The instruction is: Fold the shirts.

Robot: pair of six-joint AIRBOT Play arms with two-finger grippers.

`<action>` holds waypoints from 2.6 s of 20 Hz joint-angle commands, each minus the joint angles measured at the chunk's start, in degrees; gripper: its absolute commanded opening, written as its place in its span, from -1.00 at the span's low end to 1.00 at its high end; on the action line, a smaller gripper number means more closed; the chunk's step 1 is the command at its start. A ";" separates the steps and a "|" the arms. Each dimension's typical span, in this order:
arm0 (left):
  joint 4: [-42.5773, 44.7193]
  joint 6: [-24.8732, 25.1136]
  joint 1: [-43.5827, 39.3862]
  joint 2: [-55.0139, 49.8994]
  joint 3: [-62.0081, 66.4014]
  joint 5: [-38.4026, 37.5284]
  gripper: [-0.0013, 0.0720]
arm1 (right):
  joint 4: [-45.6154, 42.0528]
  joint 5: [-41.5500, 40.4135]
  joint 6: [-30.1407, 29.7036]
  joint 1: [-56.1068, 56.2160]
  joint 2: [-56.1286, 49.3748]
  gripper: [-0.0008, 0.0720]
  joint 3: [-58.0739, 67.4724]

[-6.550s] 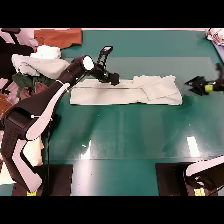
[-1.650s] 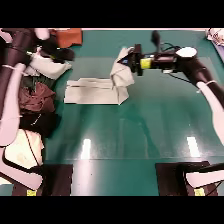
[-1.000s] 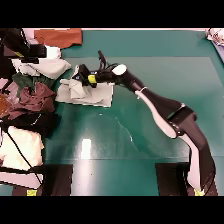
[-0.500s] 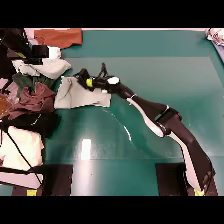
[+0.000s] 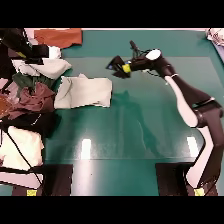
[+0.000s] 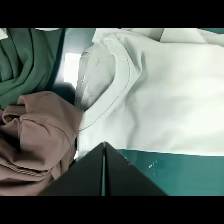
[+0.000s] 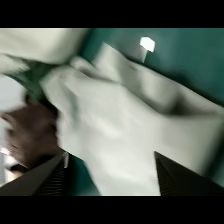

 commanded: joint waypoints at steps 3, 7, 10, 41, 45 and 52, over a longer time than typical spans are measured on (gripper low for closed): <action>-2.58 0.02 0.04 -0.04 0.00 0.66 -0.89 | -8.57 8.41 -0.94 -2.36 5.31 0.78 -11.87; -2.95 0.04 0.04 -0.04 0.02 0.39 -0.89 | -0.63 -2.05 -8.04 0.44 5.29 0.78 -20.35; -2.95 0.07 0.04 -0.04 0.00 -0.55 -0.89 | 10.64 -12.46 -15.91 2.23 5.18 0.78 -25.66; -17.14 -0.07 0.00 -0.04 0.00 -1.36 -0.89 | -26.97 10.54 13.94 -42.69 17.73 -0.95 7.34; -18.95 -0.20 0.00 -0.04 0.00 -1.38 -0.89 | -26.97 12.50 15.32 -52.33 17.99 -0.95 7.34; -20.94 -1.07 0.00 -0.04 0.00 -1.53 -0.89 | -40.50 13.77 19.69 -58.90 20.09 -0.95 7.34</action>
